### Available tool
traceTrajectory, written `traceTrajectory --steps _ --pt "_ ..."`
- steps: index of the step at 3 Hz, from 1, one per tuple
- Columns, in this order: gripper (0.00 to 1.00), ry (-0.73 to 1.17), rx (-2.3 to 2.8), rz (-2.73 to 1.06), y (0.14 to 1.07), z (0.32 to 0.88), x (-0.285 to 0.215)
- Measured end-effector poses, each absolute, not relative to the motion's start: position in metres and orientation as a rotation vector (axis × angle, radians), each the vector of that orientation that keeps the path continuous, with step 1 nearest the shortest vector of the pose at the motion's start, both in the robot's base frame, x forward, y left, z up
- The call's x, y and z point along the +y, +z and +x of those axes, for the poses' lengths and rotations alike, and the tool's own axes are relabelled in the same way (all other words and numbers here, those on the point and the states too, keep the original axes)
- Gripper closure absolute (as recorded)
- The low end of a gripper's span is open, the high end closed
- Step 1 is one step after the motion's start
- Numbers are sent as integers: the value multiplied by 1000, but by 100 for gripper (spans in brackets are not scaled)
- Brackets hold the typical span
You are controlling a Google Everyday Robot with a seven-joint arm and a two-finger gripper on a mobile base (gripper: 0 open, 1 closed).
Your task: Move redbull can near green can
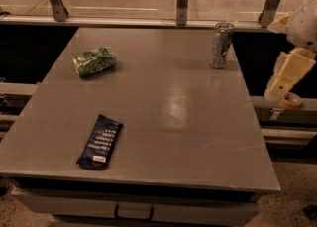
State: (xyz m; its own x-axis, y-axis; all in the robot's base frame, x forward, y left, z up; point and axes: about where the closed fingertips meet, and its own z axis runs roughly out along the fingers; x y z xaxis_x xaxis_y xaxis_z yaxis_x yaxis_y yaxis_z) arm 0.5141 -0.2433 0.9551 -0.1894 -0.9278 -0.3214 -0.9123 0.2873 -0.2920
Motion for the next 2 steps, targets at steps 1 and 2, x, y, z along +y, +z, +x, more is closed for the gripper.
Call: traceTrajectory --steps 1,2 --pt "0 32 2052 -1532 939 571 -249" --pt "0 101 1974 -1415 927 624 -246"
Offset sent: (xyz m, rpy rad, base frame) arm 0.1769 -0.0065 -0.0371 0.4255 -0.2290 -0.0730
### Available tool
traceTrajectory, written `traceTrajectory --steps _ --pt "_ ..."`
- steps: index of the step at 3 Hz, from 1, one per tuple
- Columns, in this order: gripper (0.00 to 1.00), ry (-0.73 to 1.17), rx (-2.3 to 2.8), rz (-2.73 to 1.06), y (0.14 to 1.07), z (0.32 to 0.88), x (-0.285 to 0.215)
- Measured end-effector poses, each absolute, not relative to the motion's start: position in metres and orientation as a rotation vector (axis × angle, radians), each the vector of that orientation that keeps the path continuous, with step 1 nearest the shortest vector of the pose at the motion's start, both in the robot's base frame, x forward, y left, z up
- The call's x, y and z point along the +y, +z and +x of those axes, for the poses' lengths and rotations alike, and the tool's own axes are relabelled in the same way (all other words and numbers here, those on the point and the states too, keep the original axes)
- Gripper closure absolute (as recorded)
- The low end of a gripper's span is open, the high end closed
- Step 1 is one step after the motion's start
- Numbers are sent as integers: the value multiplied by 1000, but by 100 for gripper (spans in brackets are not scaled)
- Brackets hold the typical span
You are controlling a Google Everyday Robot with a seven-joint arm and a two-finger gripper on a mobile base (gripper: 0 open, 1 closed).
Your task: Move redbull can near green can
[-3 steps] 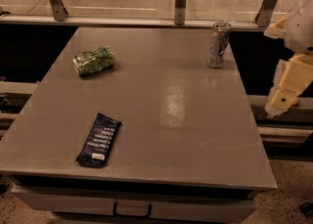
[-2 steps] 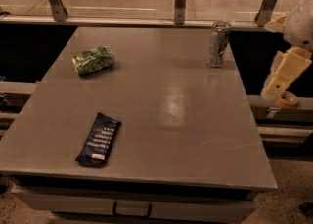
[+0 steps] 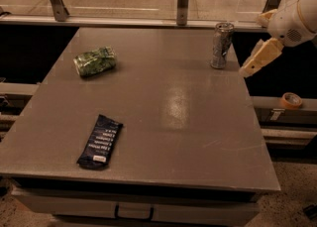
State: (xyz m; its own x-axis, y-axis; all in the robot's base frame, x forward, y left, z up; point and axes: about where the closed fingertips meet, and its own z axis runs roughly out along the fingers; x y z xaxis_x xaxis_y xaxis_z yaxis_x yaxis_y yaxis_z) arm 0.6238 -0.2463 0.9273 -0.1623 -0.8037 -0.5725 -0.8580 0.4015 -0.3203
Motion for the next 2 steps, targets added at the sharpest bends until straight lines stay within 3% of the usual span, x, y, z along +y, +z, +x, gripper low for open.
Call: traceTrajectory --steps 2 --pt "0 303 1908 -1227 903 698 -220"
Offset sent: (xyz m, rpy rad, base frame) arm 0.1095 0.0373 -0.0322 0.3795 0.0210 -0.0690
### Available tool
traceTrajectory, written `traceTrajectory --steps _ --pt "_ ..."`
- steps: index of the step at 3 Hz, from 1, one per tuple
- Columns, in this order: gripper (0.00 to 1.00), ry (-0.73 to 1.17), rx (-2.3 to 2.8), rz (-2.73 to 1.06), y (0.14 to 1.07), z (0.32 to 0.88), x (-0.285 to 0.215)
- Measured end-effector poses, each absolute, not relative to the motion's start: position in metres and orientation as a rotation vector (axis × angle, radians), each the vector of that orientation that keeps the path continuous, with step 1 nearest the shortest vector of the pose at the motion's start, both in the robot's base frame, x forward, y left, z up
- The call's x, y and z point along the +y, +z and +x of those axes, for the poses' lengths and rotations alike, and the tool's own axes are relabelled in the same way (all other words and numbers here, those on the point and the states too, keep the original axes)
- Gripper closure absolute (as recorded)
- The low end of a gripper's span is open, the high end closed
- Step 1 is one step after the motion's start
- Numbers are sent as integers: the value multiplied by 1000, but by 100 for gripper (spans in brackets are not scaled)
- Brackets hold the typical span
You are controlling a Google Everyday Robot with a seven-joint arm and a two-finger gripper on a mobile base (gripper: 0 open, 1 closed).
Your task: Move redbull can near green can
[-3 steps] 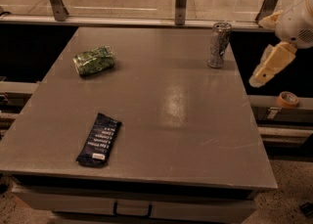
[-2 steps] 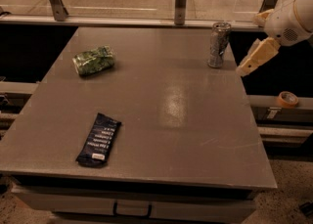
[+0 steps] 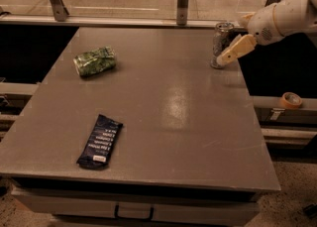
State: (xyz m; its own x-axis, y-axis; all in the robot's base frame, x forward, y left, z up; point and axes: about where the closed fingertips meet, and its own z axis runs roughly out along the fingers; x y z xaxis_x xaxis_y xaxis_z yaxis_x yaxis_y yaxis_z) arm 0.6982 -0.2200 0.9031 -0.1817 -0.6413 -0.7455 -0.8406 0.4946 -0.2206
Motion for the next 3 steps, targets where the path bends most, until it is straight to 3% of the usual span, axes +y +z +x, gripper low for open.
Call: traceTrajectory --steps 3 --pt "65 613 1883 -1152 901 699 -191"
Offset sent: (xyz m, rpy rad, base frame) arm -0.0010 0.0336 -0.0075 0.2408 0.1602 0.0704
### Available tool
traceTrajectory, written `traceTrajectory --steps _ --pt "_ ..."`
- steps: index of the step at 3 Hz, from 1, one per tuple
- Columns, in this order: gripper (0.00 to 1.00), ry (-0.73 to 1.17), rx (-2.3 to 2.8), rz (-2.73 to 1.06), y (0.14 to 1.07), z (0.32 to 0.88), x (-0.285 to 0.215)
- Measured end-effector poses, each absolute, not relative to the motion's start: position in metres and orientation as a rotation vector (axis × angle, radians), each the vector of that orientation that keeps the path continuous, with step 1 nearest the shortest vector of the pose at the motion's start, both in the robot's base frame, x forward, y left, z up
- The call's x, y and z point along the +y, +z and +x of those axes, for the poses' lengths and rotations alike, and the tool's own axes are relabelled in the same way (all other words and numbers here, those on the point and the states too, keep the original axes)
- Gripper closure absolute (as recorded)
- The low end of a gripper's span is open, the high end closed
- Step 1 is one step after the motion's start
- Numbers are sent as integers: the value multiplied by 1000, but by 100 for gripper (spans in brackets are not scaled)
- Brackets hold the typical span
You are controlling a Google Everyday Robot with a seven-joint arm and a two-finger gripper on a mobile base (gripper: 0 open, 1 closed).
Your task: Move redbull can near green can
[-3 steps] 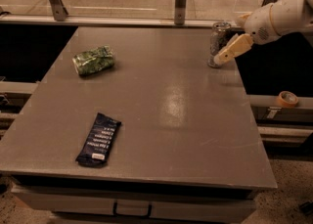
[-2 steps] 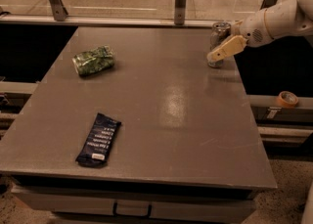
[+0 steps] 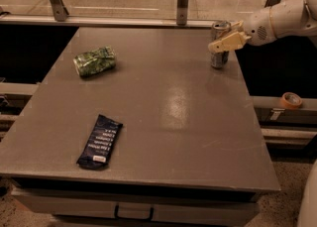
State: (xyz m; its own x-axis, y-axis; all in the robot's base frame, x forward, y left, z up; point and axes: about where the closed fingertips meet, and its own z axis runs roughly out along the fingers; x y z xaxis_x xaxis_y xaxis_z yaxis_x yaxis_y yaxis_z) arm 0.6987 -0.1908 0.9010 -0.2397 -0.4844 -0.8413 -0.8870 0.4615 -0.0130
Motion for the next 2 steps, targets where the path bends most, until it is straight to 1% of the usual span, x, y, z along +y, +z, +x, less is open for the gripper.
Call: traceTrajectory --steps 1,2 --pt "88 597 1804 -1160 945 690 -191" --pt "100 601 1802 -1162 944 692 -189"
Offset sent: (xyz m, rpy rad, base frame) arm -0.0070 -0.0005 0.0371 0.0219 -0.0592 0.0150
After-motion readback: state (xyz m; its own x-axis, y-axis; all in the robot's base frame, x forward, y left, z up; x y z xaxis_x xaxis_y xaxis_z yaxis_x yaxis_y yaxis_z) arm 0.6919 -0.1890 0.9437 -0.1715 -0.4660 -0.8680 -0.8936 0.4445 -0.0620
